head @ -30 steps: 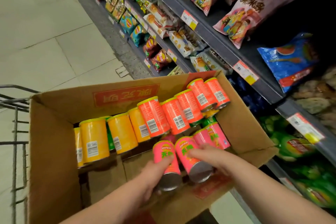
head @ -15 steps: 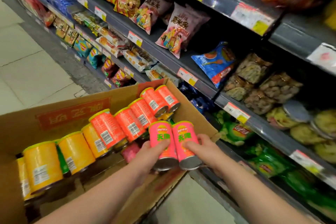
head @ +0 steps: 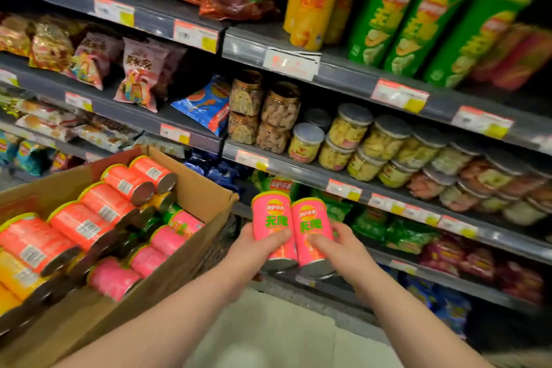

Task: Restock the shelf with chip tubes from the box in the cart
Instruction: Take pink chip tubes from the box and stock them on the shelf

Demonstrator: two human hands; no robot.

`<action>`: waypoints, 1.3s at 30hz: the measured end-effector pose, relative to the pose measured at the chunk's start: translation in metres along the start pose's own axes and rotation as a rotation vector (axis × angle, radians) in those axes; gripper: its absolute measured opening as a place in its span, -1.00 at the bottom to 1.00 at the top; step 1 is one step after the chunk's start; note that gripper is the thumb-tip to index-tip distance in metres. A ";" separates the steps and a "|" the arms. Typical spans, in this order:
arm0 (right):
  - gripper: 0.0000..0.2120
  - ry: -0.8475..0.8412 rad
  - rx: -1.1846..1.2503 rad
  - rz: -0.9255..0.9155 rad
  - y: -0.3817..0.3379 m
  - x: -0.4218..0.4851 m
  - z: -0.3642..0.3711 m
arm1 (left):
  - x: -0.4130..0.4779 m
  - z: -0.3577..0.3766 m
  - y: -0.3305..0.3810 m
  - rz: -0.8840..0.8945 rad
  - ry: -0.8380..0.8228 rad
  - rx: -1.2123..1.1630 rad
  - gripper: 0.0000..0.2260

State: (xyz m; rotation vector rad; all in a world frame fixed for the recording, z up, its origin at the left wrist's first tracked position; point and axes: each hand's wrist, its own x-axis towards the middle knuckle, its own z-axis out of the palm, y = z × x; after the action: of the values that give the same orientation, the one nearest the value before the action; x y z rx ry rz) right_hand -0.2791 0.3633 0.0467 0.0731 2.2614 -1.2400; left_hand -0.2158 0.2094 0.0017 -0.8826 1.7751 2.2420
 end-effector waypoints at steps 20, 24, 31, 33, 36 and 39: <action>-0.58 0.296 0.274 -0.088 0.144 -0.125 -0.235 | -0.095 0.272 -0.013 0.176 -0.304 0.221 -0.60; -0.62 0.333 0.307 -0.104 0.146 -0.127 -0.260 | -0.090 0.295 -0.003 0.202 -0.337 0.276 -0.55; -0.58 0.444 0.341 -0.147 0.148 -0.124 -0.315 | -0.071 0.350 0.020 0.270 -0.495 0.263 -0.38; -0.57 0.472 0.314 -0.165 0.140 -0.118 -0.333 | -0.064 0.367 0.035 0.292 -0.528 0.236 -0.52; -0.52 0.503 0.274 -0.219 0.118 -0.100 -0.361 | -0.046 0.388 0.064 0.324 -0.541 0.201 -0.64; -0.47 0.504 0.249 -0.254 0.095 -0.074 -0.381 | -0.025 0.398 0.094 0.380 -0.502 0.199 -0.61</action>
State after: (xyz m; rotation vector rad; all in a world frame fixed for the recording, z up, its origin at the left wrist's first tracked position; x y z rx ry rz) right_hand -0.3559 0.7351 0.1708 0.2177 2.5797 -1.8009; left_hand -0.3785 0.5570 0.1446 0.0693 1.9712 2.1664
